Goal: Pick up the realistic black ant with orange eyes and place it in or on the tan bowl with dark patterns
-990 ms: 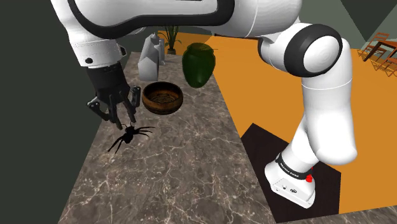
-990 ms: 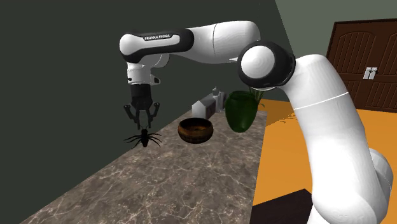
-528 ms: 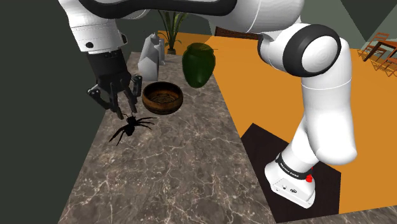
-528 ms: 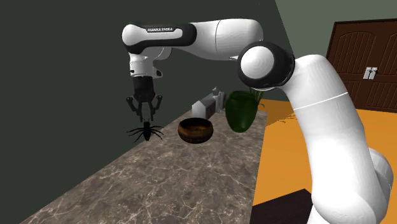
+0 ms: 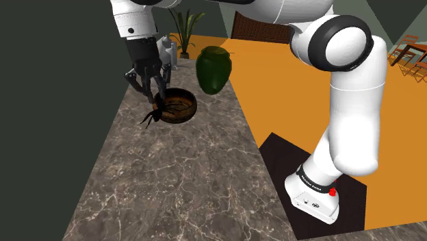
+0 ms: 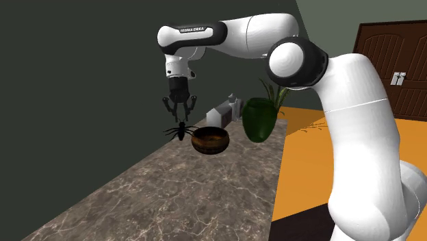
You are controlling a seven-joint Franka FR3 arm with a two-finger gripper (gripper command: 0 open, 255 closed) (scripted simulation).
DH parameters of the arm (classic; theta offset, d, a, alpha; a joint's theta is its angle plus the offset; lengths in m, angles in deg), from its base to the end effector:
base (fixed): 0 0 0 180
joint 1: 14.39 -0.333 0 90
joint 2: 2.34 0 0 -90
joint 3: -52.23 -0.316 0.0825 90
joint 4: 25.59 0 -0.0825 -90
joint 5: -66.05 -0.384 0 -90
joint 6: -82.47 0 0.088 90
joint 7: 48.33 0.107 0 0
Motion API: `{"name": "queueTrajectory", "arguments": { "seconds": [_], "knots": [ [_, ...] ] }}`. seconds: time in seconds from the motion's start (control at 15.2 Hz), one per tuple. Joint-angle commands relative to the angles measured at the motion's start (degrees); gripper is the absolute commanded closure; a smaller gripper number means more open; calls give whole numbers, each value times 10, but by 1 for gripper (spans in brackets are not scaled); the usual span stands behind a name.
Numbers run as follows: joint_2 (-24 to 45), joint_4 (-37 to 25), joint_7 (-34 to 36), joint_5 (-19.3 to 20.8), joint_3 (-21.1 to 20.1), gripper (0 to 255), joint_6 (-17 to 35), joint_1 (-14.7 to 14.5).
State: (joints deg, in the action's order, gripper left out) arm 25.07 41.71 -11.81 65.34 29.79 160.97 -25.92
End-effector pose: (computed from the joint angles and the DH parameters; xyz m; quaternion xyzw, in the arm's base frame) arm 0.5759 0.3184 0.5170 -0.9873 0.0303 0.1559 0.0076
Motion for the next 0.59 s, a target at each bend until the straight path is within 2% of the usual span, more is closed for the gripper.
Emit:
{"name": "queueTrajectory", "arguments": {
  "seconds": [0.0,0.53],
  "knots": [
    [-15,21,-26,-1,6,255,2,22],
    [-16,1,-120,12,34,255,-28,88]
  ]
}}
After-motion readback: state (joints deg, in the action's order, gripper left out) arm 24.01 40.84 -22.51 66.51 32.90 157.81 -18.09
